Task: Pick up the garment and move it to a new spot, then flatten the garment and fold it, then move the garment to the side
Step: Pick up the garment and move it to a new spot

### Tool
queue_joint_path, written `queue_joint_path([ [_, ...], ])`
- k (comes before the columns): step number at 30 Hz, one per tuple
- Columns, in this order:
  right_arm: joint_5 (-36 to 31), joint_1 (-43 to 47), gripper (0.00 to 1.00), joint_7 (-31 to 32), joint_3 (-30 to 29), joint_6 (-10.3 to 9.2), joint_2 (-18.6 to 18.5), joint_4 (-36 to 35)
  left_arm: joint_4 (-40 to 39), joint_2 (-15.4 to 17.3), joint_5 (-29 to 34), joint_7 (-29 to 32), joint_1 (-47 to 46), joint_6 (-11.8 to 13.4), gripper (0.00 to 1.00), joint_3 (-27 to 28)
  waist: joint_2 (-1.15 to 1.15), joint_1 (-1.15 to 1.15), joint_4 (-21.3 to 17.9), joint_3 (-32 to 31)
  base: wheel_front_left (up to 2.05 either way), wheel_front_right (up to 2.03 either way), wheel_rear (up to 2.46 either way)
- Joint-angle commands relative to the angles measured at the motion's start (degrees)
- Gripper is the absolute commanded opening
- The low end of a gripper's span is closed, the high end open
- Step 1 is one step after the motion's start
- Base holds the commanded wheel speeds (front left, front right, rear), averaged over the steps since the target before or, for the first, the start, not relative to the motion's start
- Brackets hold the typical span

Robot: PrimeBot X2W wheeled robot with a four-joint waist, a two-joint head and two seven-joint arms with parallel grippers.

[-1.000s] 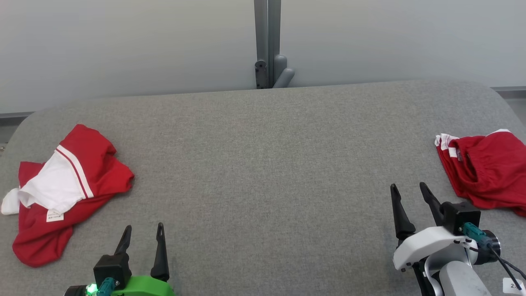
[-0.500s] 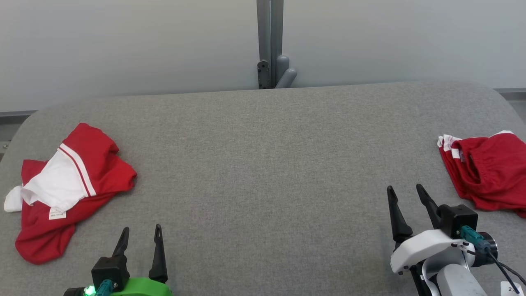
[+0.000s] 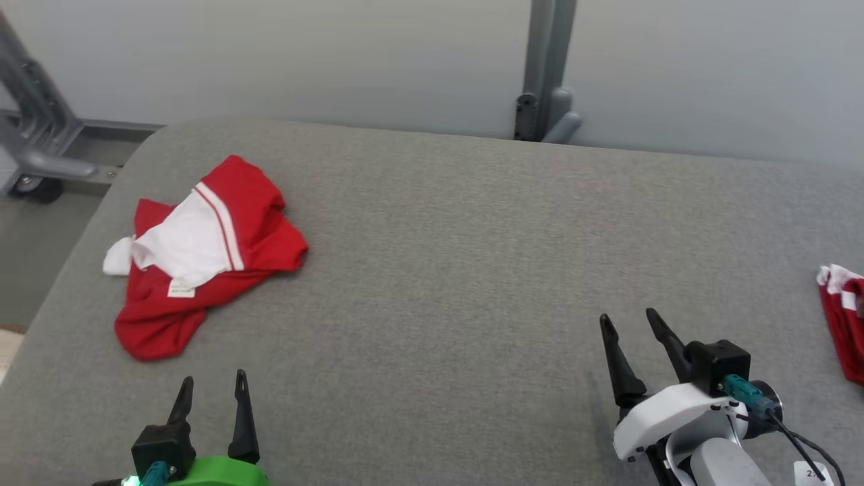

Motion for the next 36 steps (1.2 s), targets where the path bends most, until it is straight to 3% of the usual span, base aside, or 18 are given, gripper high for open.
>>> queue_joint_path([
  [1, 0.86, 0.27, 1.00, -0.16, 0.98, -0.08, -0.12, 0.22, -0.26, 0.18, 0.07, 0.05, 0.96, 0.14, 1.00, 0.53, 0.00, 0.00, 8.81, 0.23, 0.00, 0.00, 0.00],
  [9, 2.59, -0.79, 1.00, -0.16, 4.20, -0.08, -0.15, 0.61, -0.26, 0.16, 1.06, 0.04, 2.54, -0.91, 1.00, 3.30, 0.00, 0.00, 17.75, 0.22, 0.00, 0.00, 0.00],
  [14, 3.10, -1.69, 1.00, -0.16, 5.98, -0.08, -0.20, 1.50, -0.76, 0.15, 0.52, 0.04, 3.50, -1.53, 1.00, 4.47, 0.00, 0.00, 18.90, 0.42, 0.00, 0.00, 0.00],
  [20, 2.51, -2.19, 1.00, -0.16, 5.89, -0.08, -0.20, 1.91, 0.33, 0.15, -1.64, 0.04, 2.94, -2.87, 1.00, 3.83, 0.00, 0.00, 18.50, 0.54, 0.00, 0.00, 0.00],
  [25, 0.90, -3.14, 1.00, -0.16, 5.61, -0.08, -0.27, 1.75, 1.94, 0.15, -3.18, 0.03, -0.81, -4.28, 1.00, 4.27, 0.00, 0.00, 15.67, 3.00, 0.00, 0.00, 0.00],
  [30, -0.45, -5.55, 1.00, -0.16, 5.87, -0.08, -1.72, 0.33, 4.01, 0.84, -3.66, 0.02, -8.38, -5.75, 1.00, 5.88, 0.00, 0.00, 12.17, 7.91, 0.00, 0.00, 0.00],
  [36, -1.04, -8.69, 1.00, -0.16, 6.26, -0.08, -3.80, -1.88, 9.65, 4.31, -5.96, 0.04, -21.52, -7.02, 1.00, 4.18, 0.00, 0.00, 8.58, 14.38, 0.00, 0.00, 0.00],
])
